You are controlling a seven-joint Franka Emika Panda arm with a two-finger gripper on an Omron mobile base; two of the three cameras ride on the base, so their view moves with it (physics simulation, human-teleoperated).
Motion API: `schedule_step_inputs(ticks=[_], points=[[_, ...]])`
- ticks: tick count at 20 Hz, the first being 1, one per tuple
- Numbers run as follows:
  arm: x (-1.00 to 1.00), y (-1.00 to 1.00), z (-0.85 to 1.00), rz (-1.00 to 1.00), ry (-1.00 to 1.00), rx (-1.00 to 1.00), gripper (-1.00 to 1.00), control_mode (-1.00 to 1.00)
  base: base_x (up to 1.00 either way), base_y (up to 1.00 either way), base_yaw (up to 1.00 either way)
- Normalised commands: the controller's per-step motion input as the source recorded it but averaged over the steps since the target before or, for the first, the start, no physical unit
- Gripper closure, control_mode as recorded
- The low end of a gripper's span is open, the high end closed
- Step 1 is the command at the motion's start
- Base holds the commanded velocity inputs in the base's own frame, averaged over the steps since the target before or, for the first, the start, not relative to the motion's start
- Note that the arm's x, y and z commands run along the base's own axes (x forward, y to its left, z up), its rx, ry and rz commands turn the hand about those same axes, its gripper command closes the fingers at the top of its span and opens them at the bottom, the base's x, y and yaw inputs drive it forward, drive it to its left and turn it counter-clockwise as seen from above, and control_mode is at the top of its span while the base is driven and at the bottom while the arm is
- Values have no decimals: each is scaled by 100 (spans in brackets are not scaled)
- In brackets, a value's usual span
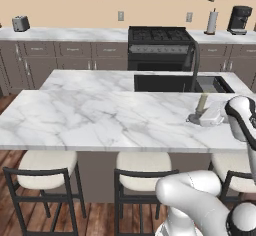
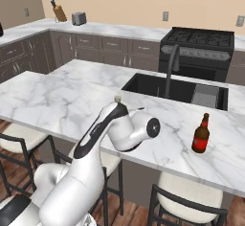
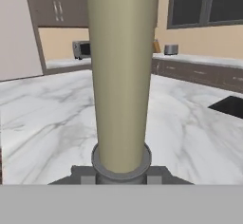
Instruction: Get the candle and the beer from the cabinet and move them to the dining counter.
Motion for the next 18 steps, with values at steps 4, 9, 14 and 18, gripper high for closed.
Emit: schedule_step_inputs(ticks=[4,9,14,18], points=[[32,0,-23,6,0,5,100,-100,0,0,0],[28,0,-28,5,0,0,100,-100,0,0,0],[22,0,-25,1,0,0,100,-100,0,0,0],[13,0,-27,0,0,0,100,-100,0,0,0]])
